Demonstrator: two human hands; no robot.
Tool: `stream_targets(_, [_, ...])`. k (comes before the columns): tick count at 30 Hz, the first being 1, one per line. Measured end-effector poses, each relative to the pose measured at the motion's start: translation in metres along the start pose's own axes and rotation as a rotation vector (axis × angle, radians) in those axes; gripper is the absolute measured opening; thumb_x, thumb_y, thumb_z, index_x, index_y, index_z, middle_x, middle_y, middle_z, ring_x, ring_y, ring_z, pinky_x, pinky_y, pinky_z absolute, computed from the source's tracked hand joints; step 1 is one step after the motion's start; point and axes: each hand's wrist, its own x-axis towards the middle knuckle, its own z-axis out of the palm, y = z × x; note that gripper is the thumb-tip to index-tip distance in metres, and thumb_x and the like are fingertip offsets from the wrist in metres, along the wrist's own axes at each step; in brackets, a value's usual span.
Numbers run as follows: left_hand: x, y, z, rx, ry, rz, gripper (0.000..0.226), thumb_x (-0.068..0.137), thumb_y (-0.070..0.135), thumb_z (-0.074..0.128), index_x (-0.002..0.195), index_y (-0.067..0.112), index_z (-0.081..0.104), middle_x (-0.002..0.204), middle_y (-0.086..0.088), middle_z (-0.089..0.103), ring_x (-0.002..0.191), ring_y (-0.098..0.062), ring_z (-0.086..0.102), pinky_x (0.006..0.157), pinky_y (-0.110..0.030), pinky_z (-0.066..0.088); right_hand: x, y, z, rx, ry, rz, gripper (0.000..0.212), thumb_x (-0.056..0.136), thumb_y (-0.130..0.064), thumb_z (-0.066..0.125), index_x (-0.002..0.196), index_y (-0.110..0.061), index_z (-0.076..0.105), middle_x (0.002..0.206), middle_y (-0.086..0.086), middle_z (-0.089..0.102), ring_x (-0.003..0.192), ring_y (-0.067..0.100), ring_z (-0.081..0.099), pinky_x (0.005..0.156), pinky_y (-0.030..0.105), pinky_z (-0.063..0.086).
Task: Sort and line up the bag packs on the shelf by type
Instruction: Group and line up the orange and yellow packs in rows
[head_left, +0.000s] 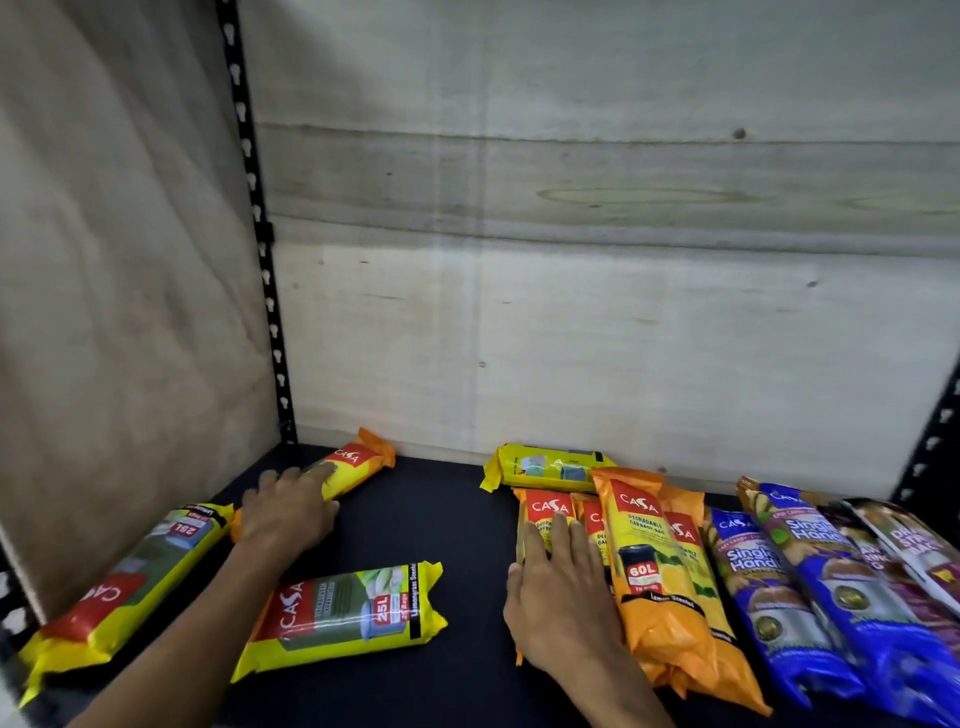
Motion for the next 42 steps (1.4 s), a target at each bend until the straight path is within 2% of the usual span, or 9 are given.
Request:
stream_targets(7, [0.015,-0.010,0.003,-0.036,-0.021,-0.038,0.065,0.089,0.051,0.054,0.148,0.041,0.029,0.141,-0.009,0.050,0.127,-0.035,0.047,0.103,-0.046,0.038,0.000,0.000,0.003,-0.012,-0.020,-0.002,0.061,0.105,-0.036,0.025,0.159,-0.019,0.005,0.166,0.015,-0.005,0.152,0.034,-0.009,0.124,0.044,-0.003])
stream_targets(15, [0.004,-0.003,-0.001,-0.225,0.075,-0.005,0.061,0.091,0.043,0.057,0.146,0.027,0.036,0.128,-0.017,0.051,0.116,-0.040,0.053,0.093,-0.050,0.048,0.001,0.001,0.004,-0.027,-0.043,0.002,0.061,0.104,-0.034,0.025,0.159,-0.016,0.004,0.166,0.016,-0.004,0.152,0.035,-0.008,0.123,0.045,-0.003])
stream_targets(26, [-0.032,0.053,-0.052,-0.537,0.213,0.133,0.061,0.090,0.045,0.060,0.144,0.029,0.038,0.131,-0.015,0.049,0.109,-0.032,0.055,0.087,-0.044,0.048,0.004,-0.006,-0.017,0.234,-0.085,0.060,0.055,0.106,-0.035,0.030,0.155,-0.011,0.025,0.165,0.014,0.012,0.153,0.034,0.003,0.123,0.043,0.005])
stream_targets(28, [-0.042,0.067,-0.058,-0.577,0.177,0.140,0.061,0.089,0.049,0.059,0.142,0.030,0.038,0.130,-0.012,0.050,0.101,-0.027,0.056,0.083,-0.040,0.048,0.004,-0.006,-0.025,0.334,-0.042,0.066,0.048,0.105,-0.034,0.033,0.146,-0.008,0.041,0.154,0.013,0.036,0.148,0.032,0.023,0.120,0.041,0.023])
stream_targets(30, [-0.053,0.082,-0.062,-0.619,0.140,0.141,0.061,0.086,0.053,0.060,0.139,0.030,0.041,0.127,-0.010,0.054,0.098,-0.026,0.059,0.084,-0.040,0.051,0.004,-0.003,-0.036,0.423,0.028,0.063,0.038,0.105,-0.033,0.034,0.126,-0.010,0.057,0.123,0.005,0.057,0.123,0.024,0.049,0.103,0.037,0.042])
stream_targets(33, [-0.075,0.107,-0.066,-0.718,0.066,0.187,0.058,0.083,0.052,0.064,0.134,0.029,0.047,0.113,-0.005,0.061,0.086,-0.018,0.063,0.075,-0.035,0.054,0.001,0.003,-0.057,0.663,0.060,0.112,0.032,0.105,-0.034,0.031,0.092,-0.018,0.055,0.083,-0.004,0.052,0.086,0.017,0.053,0.084,0.037,0.047])
stream_targets(35, [-0.090,0.123,-0.067,-0.821,-0.016,0.214,0.054,0.083,0.050,0.068,0.130,0.030,0.050,0.101,0.001,0.062,0.079,-0.012,0.063,0.068,-0.030,0.053,0.002,0.007,-0.068,0.885,0.011,0.189,0.035,0.106,-0.039,0.031,0.095,-0.018,0.057,0.085,0.000,0.053,0.084,0.014,0.052,0.085,0.038,0.046])
stream_targets(38, [-0.105,0.144,-0.067,-0.945,-0.143,0.225,0.052,0.078,0.049,0.074,0.123,0.032,0.054,0.098,0.002,0.066,0.083,-0.015,0.067,0.073,-0.034,0.057,0.005,0.013,-0.076,1.145,-0.030,0.281,0.043,0.104,-0.047,0.033,0.127,-0.021,0.059,0.117,0.005,0.066,0.103,0.020,0.064,0.097,0.044,0.052])
stream_targets(42, [-0.120,0.164,-0.074,-1.120,-0.351,0.225,0.044,0.082,0.040,0.075,0.120,0.029,0.057,0.107,-0.002,0.064,0.093,-0.018,0.069,0.077,-0.033,0.058,0.006,0.025,-0.087,1.344,-0.073,0.321,0.042,0.105,-0.043,0.034,0.114,-0.017,0.065,0.102,0.008,0.074,0.088,0.023,0.073,0.079,0.039,0.061])
